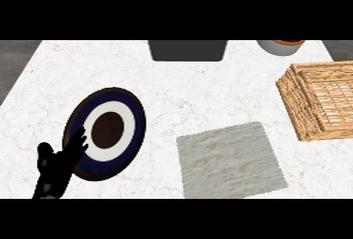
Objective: Pick the pear from the placemat and place it in the basket
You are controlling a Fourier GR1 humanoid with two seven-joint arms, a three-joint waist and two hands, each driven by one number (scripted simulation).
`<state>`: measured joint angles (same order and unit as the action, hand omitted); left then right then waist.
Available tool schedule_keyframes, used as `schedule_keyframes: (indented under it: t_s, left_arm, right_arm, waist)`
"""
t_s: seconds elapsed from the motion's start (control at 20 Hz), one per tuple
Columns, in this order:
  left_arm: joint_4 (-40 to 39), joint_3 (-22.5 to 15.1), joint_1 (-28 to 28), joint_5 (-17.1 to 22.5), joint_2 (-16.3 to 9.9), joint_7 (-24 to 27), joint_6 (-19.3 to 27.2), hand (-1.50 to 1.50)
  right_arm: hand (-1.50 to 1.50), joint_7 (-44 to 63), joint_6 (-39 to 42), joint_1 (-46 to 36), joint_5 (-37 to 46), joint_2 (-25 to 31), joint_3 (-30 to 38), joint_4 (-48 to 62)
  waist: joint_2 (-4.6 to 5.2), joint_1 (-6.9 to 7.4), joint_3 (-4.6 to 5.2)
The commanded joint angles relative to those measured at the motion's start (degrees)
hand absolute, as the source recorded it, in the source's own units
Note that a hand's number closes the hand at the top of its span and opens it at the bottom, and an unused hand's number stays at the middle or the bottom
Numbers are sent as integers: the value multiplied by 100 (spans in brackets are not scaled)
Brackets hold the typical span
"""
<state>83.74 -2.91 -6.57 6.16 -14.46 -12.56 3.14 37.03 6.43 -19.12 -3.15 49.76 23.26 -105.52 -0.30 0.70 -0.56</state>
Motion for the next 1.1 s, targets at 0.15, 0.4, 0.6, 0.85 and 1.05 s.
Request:
schedule_keyframes:
  t_s: [0.15, 0.4, 0.6, 0.85, 1.05]
  left_arm:
    - [-117, -113, -182, 56, 68, -372, -196, 0]
    - [77, -40, -213, -61, 44, -364, -112, 0]
    - [-96, -139, 6, -121, 156, -520, -91, 0]
    - [-199, 52, -186, -13, 112, -264, -261, 0]
    - [-331, 186, -33, -40, 79, -280, -231, 0]
  right_arm:
    - [150, -1055, -20, -549, 513, -150, -415, 1546]
    - [150, -1649, 105, -754, 288, -349, -156, 2654]
    - [150, -2341, -32, -879, 222, -723, -79, 3525]
    - [150, -2887, 117, -930, 294, -725, -54, 4163]
    - [150, -3582, 20, -778, 443, -856, -16, 4707]
  waist:
    - [65, 85, 54]
    - [49, 28, 52]
    - [70, 47, 46]
    - [52, 8, 52]
    - [55, -17, 51]
